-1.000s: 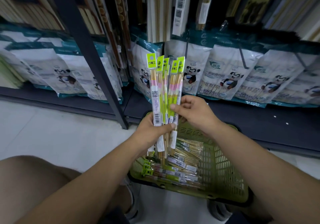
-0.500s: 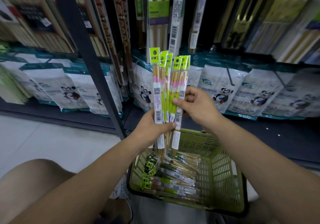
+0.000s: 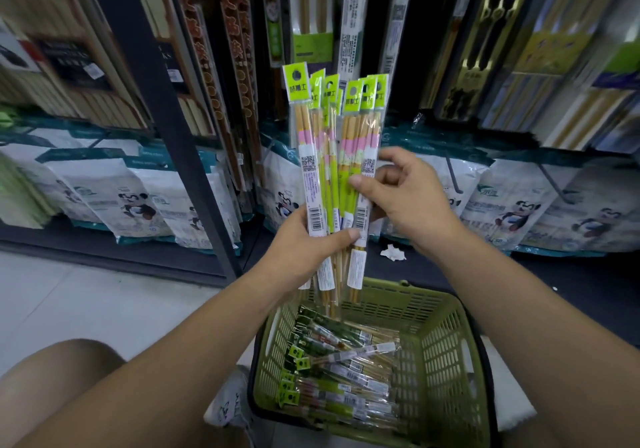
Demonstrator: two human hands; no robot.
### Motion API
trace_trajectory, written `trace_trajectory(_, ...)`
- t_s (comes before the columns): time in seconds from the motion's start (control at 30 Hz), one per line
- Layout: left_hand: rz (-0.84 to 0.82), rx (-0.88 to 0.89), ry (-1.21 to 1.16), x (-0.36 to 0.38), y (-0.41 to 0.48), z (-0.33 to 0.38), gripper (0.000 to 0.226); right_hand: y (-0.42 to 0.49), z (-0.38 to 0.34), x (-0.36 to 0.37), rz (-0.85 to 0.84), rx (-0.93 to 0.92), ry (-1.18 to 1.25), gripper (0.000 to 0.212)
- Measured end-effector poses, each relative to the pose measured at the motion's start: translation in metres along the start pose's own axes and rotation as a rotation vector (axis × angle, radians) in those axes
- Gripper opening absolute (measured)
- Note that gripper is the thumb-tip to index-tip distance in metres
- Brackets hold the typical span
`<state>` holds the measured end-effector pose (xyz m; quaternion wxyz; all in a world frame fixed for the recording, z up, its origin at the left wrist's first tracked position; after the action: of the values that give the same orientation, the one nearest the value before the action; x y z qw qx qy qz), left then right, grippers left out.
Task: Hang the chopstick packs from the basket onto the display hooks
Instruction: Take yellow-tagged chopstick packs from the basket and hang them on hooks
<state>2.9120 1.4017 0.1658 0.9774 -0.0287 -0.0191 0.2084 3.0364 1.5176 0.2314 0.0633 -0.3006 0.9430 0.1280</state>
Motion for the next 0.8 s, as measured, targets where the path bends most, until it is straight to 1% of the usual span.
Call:
trace_trajectory(0.03,0.001,0.026,0.010,-0.001,0.004,0.010,0.041,0.005,-0.010,-0.003,0.016,-0.021,-0.018,0.043)
trace_trajectory(0.07,0.004,0.054,0.021,-0.002,0.009,0.019,0.038,0.010,-0.021,-0.005,0.024,-0.044,-0.035,0.045)
trace_trajectory(0.17,0.026,0.136,0.042,-0.004,0.023,0.047,0.035,0.025,-0.054,-0.012,0.040,-0.139,-0.065,0.022)
trace_trajectory(0.23,0.039,0.177,0.056,-0.007,0.030,0.065,0.035,0.037,-0.076,-0.018,0.086,-0.170,-0.091,0.022)
trace_trajectory(0.33,0.055,0.226,0.096,-0.010,0.041,0.088,0.037,0.059,-0.108,-0.028,0.165,-0.187,-0.016,0.013)
trace_trajectory(0.5,0.079,0.308,0.082,-0.009,0.058,0.124,0.035,0.087,-0.143,-0.033,0.234,-0.206,0.086,0.021)
trace_trajectory(0.57,0.080,0.331,0.068,-0.006,0.063,0.131,0.034,0.093,-0.149,-0.034,0.261,-0.216,0.097,0.019)
trace_trajectory(0.7,0.075,0.341,0.016,0.002,0.070,0.133,0.033,0.101,-0.152,-0.039,0.300,-0.251,0.087,0.019)
trace_trajectory(0.8,0.077,0.338,-0.001,0.006,0.073,0.131,0.033,0.104,-0.154,-0.045,0.344,-0.259,0.108,0.029)
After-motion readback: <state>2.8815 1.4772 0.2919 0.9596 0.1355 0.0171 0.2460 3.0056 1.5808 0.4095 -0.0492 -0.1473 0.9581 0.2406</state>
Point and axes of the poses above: each hand's wrist, its own y-axis towards the middle knuckle, its own x-axis out of the palm, z = x × y, the point moved 4 cm from there along y, towards the middle knuckle
